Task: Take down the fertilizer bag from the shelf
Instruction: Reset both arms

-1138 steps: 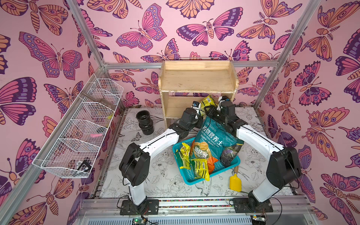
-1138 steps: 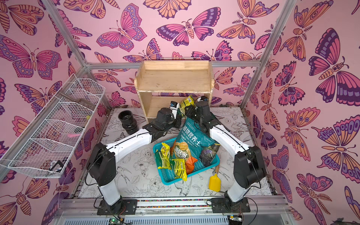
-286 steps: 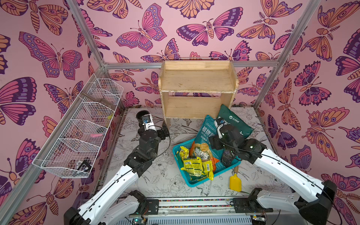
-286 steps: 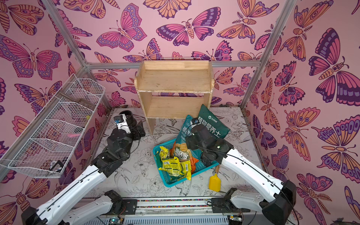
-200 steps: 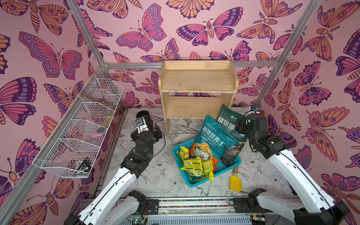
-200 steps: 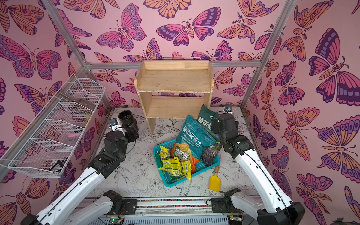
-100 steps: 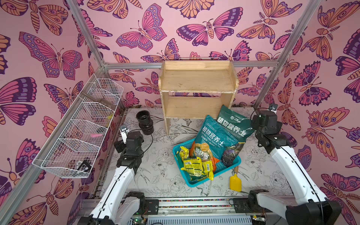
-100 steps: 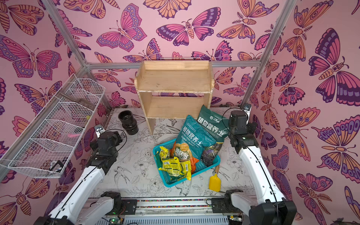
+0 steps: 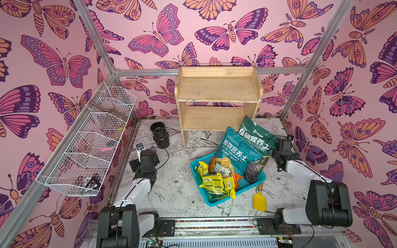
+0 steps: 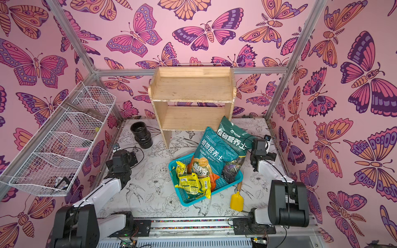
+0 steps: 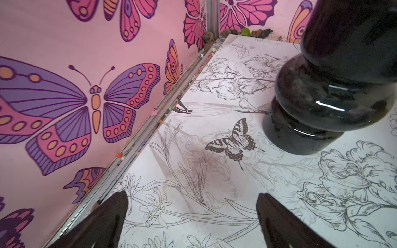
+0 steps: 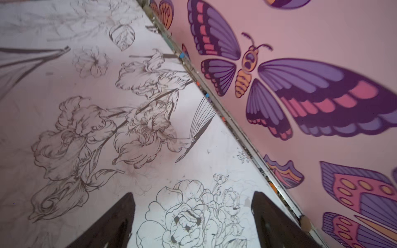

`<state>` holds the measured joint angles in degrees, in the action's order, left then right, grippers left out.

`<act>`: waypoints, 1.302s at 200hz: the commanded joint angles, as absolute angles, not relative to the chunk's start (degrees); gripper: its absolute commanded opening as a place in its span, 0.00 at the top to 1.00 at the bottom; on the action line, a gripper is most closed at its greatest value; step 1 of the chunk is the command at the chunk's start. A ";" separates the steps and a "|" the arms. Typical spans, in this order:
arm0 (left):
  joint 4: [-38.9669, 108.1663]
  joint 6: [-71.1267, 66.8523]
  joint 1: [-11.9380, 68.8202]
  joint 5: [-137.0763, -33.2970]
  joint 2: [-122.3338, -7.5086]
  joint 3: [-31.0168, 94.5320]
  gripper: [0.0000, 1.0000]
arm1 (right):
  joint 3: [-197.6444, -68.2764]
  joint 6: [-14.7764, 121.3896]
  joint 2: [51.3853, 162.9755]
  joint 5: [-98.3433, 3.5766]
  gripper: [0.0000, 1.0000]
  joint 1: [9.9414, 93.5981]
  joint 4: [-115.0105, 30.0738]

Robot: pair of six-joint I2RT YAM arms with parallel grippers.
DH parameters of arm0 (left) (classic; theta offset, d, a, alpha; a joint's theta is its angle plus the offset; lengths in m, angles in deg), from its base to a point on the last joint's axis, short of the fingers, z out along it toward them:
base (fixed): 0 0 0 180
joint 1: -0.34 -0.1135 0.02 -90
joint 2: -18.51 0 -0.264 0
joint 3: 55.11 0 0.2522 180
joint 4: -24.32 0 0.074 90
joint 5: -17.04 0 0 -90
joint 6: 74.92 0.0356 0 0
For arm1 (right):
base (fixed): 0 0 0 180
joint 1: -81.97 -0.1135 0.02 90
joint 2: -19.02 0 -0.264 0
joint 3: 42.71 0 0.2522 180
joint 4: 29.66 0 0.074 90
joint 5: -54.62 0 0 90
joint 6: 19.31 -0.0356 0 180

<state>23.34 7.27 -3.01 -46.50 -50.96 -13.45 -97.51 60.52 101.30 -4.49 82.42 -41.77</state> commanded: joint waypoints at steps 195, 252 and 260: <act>-0.44 10.39 -3.17 -70.22 -59.38 -18.91 0.00 | -78.10 69.81 105.07 -24.19 0.01 81.73 4.86; -23.73 12.94 1.22 -60.98 -69.91 -26.47 0.00 | -78.26 69.73 104.96 -24.22 0.01 81.71 4.26; -21.85 12.73 1.31 -60.70 -69.29 -25.92 0.00 | -78.29 69.75 104.97 -24.23 0.01 81.77 4.33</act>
